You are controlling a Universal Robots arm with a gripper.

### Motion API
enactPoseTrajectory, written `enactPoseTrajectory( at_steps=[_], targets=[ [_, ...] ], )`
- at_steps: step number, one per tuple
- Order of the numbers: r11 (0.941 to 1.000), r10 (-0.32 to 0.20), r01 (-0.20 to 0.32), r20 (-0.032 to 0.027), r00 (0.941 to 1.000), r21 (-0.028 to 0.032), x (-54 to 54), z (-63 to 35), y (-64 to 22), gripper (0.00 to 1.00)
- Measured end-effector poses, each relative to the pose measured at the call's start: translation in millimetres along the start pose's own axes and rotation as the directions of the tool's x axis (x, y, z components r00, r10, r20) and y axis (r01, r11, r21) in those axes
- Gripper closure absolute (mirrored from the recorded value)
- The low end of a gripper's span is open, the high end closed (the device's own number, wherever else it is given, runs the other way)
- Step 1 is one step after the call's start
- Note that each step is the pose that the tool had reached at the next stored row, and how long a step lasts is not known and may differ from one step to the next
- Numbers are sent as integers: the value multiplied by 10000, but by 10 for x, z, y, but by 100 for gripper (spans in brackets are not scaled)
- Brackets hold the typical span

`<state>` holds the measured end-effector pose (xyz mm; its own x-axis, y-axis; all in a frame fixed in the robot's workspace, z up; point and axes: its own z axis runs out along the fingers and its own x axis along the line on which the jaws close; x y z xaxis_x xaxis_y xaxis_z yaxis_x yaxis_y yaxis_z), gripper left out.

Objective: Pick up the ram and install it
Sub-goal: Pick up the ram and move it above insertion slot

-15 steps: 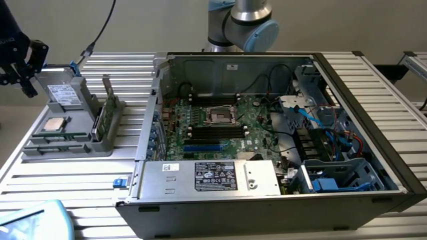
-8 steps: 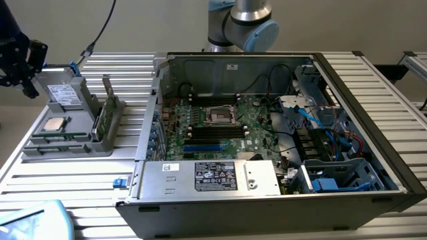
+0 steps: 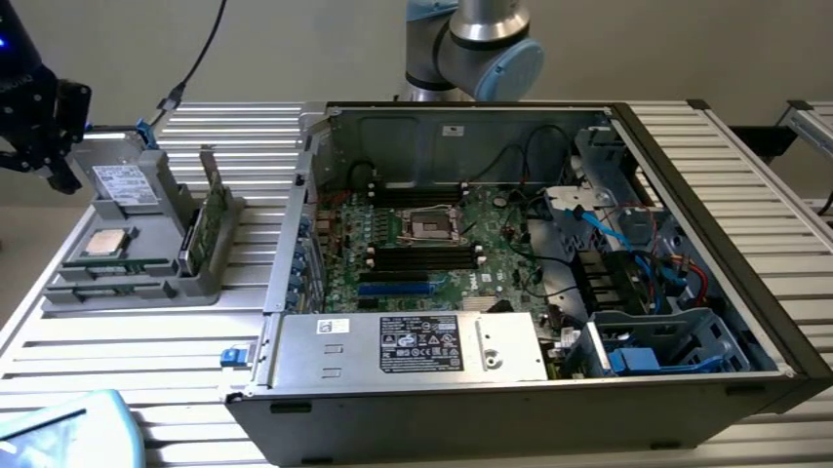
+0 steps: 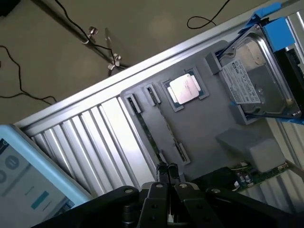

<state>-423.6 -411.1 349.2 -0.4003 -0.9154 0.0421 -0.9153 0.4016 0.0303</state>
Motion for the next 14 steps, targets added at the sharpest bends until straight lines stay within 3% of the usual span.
enactPoseTrajectory(
  at_steps=[4,7,10,14],
  targets=[
    [9974,-723,723,-22,9974,32,-1,12,0,90],
    [9919,-1270,1270,-40,9919,54,-1,23,0,90],
    [9836,-1802,1802,-60,9836,74,-1,34,-1,90],
    [9679,-2509,2510,-88,9680,99,-2,49,-1,90]
  ],
)
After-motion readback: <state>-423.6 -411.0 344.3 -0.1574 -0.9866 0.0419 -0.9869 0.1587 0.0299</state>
